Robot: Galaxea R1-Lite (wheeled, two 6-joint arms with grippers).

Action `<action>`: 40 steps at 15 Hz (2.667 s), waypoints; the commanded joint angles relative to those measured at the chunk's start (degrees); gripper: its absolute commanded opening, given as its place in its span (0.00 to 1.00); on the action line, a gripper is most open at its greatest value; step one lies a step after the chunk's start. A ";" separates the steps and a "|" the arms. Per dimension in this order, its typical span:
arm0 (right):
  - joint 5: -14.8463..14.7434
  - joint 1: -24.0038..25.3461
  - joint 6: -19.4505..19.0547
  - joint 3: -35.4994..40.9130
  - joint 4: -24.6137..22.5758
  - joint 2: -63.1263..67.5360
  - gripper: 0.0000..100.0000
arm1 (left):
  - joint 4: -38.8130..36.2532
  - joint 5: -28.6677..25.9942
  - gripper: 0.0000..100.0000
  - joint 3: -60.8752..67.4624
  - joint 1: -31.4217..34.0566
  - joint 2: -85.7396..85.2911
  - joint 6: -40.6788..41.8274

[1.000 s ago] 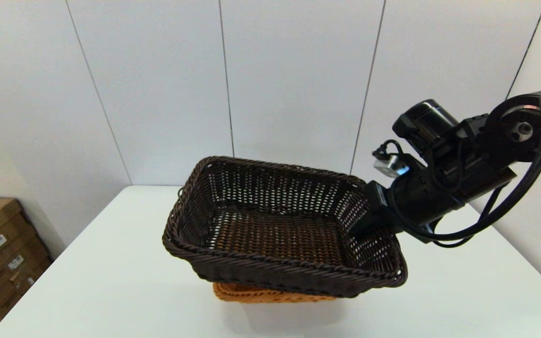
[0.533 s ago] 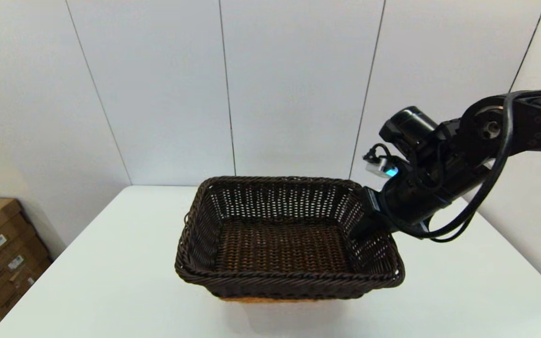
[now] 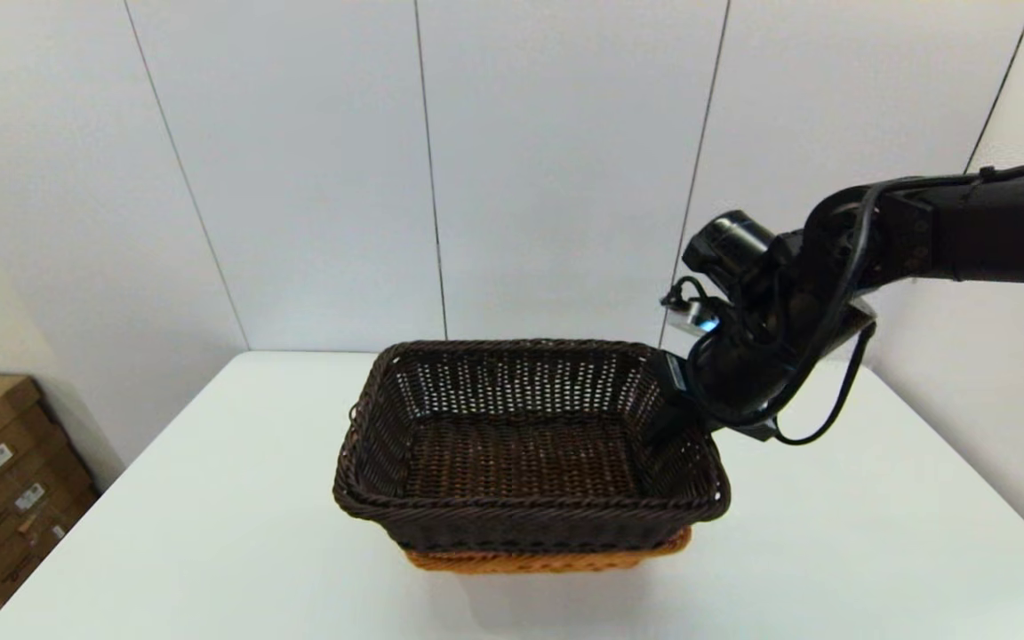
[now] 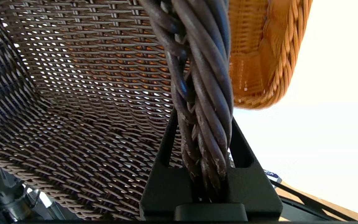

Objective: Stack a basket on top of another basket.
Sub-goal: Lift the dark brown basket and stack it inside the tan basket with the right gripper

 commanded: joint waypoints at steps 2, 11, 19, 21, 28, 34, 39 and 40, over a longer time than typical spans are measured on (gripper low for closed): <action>0.15 0.53 -0.12 -4.88 1.63 4.43 0.00 | 0.03 0.01 1.00 0.01 0.02 0.05 0.02; 0.15 0.35 -0.73 -8.57 1.72 8.47 0.00 | 0.03 0.01 1.00 0.01 0.02 0.05 0.02; -0.02 -0.61 -0.73 -9.18 1.63 10.32 0.00 | 0.03 -0.08 1.00 0.01 0.02 0.05 0.02; -0.28 -0.96 -0.73 -9.18 1.63 10.41 0.00 | 0.03 0.01 1.00 0.01 0.02 0.05 0.02; -0.46 -2.99 -3.54 -9.18 2.42 10.23 0.00 | 0.03 0.01 1.00 0.01 0.02 0.05 0.02; -0.02 -3.78 -4.42 -9.18 2.59 10.76 0.00 | 0.03 0.01 1.00 0.01 0.02 0.05 0.02; 0.15 -3.25 -4.42 -9.27 2.51 11.37 0.00 | 0.03 0.01 1.00 0.01 0.02 0.05 0.02; 0.07 -3.07 -4.42 -9.27 2.51 11.46 0.00 | 0.03 0.01 1.00 0.01 0.02 0.05 0.02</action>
